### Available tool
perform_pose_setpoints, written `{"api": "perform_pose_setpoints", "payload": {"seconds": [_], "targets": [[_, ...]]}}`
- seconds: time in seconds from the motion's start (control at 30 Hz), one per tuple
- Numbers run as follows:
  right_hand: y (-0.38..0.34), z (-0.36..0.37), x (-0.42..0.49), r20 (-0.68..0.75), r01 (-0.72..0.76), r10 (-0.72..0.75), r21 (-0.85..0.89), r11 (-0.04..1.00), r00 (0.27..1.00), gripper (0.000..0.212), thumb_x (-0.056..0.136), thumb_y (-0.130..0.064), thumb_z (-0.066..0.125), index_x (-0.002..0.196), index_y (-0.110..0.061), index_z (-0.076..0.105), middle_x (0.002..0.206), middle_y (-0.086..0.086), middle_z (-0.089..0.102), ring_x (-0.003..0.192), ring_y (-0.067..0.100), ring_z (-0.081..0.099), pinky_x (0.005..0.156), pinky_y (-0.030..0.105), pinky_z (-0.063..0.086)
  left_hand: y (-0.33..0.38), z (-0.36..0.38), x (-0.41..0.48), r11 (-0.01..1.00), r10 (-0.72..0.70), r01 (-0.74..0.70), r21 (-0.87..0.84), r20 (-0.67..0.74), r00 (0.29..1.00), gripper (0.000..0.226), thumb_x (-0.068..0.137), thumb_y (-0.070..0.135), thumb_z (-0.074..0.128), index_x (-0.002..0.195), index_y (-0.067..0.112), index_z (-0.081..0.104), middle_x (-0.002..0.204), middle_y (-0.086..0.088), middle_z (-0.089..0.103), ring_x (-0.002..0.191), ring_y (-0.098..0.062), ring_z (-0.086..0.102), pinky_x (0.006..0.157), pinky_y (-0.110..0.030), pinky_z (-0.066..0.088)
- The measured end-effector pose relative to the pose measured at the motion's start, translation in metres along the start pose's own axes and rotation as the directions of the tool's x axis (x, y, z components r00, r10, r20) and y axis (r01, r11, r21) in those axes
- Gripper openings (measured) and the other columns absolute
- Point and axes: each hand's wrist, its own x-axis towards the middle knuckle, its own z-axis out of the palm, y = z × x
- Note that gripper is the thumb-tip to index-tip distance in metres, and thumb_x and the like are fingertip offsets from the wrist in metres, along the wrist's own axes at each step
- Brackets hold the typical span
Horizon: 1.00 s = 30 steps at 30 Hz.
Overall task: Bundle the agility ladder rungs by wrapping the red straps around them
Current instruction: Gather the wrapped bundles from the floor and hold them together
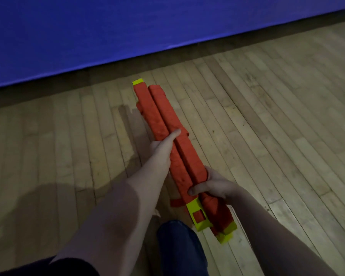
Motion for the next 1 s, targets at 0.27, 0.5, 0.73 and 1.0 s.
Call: {"api": "perform_pose_setpoints", "payload": {"seconds": [0.27,0.5,0.73,1.0], "targets": [[-0.104,0.033,-0.009,-0.005,0.096,-0.096,-0.054,0.994,0.995,0.071,0.060,-0.001,0.084,0.123,-0.017,0.056,0.107,0.006,0.072,0.096,0.025,0.070,0.085,0.044,0.057,0.106,-0.035,-0.024,0.994,0.097,-0.097,-0.043,0.011,0.995,0.066,0.039,0.036,0.091,0.096,0.013,0.068,0.086,-0.007,0.075,0.074,-0.024,0.073,0.075,-0.046,0.059],[-0.165,0.062,0.013,0.009,0.154,-0.153,-0.052,0.987,0.988,0.071,0.062,0.010,0.080,0.122,-0.017,0.054,0.104,0.006,0.073,0.092,0.023,0.071,0.074,0.034,0.058,0.162,-0.070,-0.016,0.973,0.185,-0.180,-0.146,0.022,0.982,0.036,0.067,0.026,0.086,0.093,0.010,0.067,0.085,-0.008,0.073,0.072,-0.019,0.071,0.063,-0.030,0.059],[-0.228,0.065,0.028,0.059,0.097,-0.093,-0.071,0.993,0.994,0.087,0.048,0.001,0.084,0.127,-0.017,0.052,0.108,0.013,0.071,0.095,0.032,0.070,0.079,0.045,0.058,0.210,-0.079,-0.006,0.953,0.171,-0.181,-0.244,-0.062,0.983,0.046,0.058,0.033,0.091,0.092,0.012,0.069,0.089,-0.007,0.074,0.080,-0.022,0.072,0.079,-0.042,0.059],[-0.353,0.085,-0.071,0.135,0.050,-0.036,-0.105,0.993,0.990,0.076,0.052,0.003,0.079,0.122,-0.013,0.057,0.105,0.015,0.071,0.093,0.033,0.070,0.074,0.041,0.058,0.316,-0.092,-0.109,0.955,0.039,-0.047,-0.294,-0.032,0.999,0.098,0.032,0.058,0.092,0.113,0.009,0.065,0.098,-0.010,0.074,0.085,-0.028,0.073,0.080,-0.048,0.058]]}}
